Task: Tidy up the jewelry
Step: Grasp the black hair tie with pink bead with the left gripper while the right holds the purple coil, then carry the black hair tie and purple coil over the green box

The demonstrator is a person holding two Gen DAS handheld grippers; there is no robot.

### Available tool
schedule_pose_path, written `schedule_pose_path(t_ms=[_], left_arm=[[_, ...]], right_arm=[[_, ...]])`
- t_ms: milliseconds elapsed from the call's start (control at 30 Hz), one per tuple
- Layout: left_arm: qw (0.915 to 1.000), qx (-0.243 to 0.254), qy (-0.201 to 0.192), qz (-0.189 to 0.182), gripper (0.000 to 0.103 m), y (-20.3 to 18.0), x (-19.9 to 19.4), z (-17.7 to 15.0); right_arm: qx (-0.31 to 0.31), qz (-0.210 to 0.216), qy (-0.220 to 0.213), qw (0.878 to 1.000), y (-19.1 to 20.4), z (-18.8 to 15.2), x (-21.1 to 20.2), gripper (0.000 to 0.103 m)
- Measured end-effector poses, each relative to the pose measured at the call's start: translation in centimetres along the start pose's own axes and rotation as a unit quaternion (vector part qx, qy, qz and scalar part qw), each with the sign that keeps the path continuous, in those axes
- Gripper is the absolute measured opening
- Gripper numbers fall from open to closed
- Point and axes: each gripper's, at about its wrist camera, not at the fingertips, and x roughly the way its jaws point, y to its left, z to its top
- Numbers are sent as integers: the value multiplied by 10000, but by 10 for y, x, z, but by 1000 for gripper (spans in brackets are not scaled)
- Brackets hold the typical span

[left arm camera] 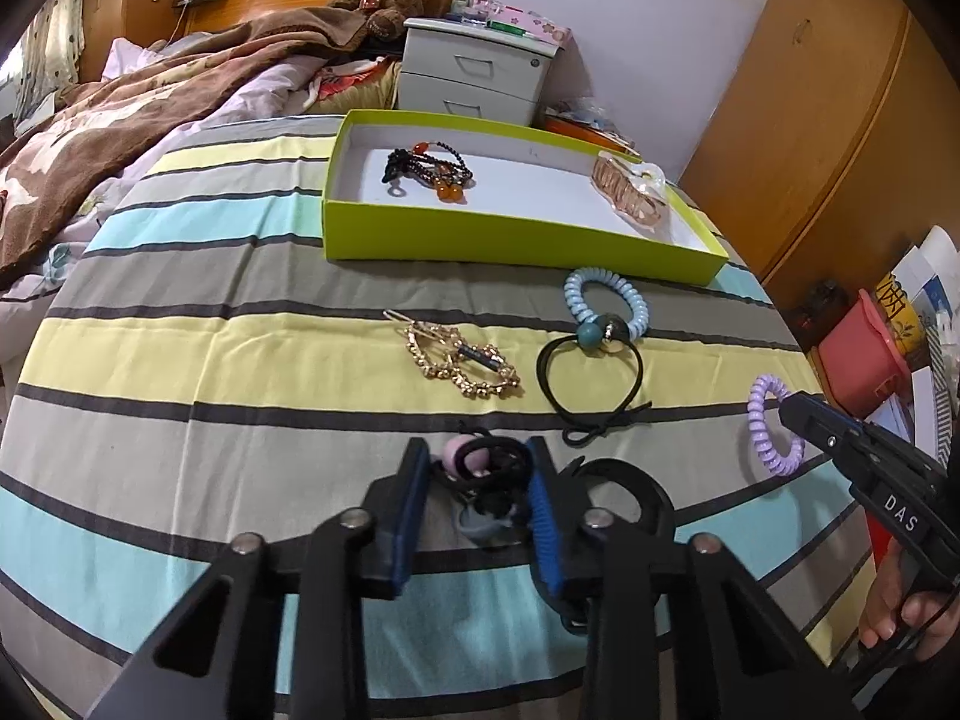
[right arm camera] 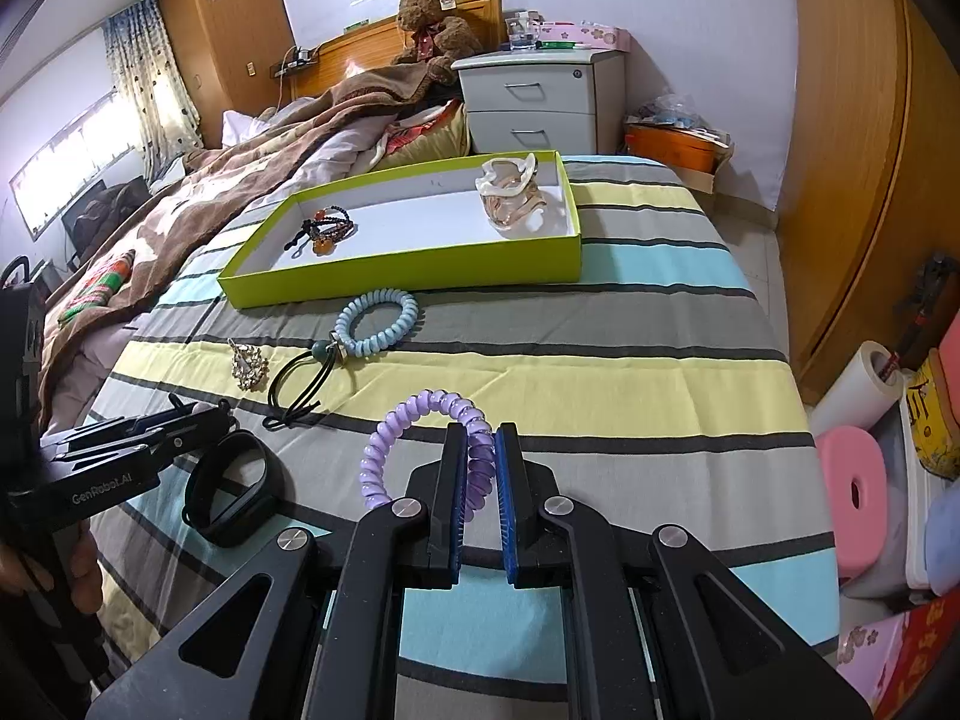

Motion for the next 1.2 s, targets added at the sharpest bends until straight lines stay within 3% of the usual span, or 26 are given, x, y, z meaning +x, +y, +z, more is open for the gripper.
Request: schedule_pose_path(t_ms=[233,1200], left_arm=[[10000,65,-7,58,22,-3,-1,0],[9969,164,-705,296,22,-1,-52,35]], right_arm=[[-1,-1,-4,10000,0,0,0,10],[-134,-1,-444,9989,6,32,-29,10]])
